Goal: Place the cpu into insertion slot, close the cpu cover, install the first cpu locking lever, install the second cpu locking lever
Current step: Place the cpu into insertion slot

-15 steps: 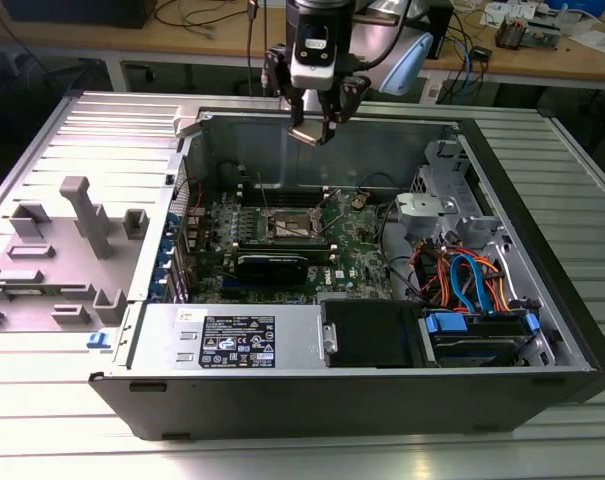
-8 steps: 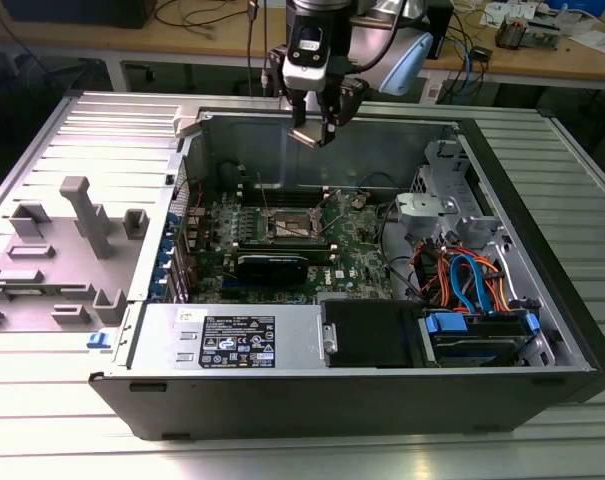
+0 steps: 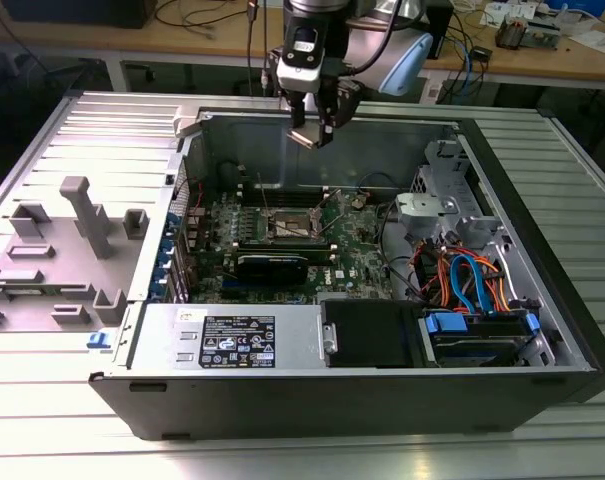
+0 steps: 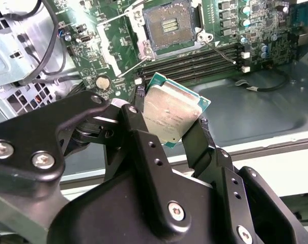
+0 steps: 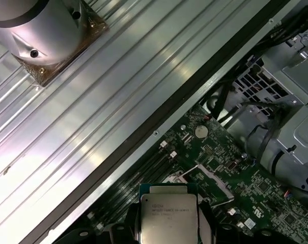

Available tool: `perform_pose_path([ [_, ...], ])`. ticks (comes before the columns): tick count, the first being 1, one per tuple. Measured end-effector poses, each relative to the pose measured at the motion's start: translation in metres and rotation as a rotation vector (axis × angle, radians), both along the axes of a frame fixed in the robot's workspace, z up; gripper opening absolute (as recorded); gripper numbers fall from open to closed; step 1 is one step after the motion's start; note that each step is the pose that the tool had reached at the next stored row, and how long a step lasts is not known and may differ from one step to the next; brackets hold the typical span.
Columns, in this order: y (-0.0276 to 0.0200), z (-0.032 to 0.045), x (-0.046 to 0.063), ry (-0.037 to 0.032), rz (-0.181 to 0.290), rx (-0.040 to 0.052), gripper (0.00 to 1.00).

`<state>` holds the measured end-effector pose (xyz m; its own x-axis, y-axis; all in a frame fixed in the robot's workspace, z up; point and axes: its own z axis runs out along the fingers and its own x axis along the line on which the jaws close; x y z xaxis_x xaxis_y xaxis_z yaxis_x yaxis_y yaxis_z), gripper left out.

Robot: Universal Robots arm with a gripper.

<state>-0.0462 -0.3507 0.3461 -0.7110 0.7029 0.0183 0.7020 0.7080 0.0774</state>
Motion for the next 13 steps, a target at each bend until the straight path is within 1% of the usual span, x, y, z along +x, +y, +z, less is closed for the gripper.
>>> perform_pose_path([
  [3, 0.0, -0.001, -0.0008, -0.0001, -0.018, 0.0001, 0.55],
  [6, 0.0, -0.0022, -0.001, 0.0, -0.048, -0.0002, 0.55],
  [11, 0.0, -0.0037, -0.0012, 0.0, -0.1, -0.0003, 0.55],
  [13, 0.0, -0.0044, -0.0013, 0.0, -0.134, -0.0003, 0.55],
])
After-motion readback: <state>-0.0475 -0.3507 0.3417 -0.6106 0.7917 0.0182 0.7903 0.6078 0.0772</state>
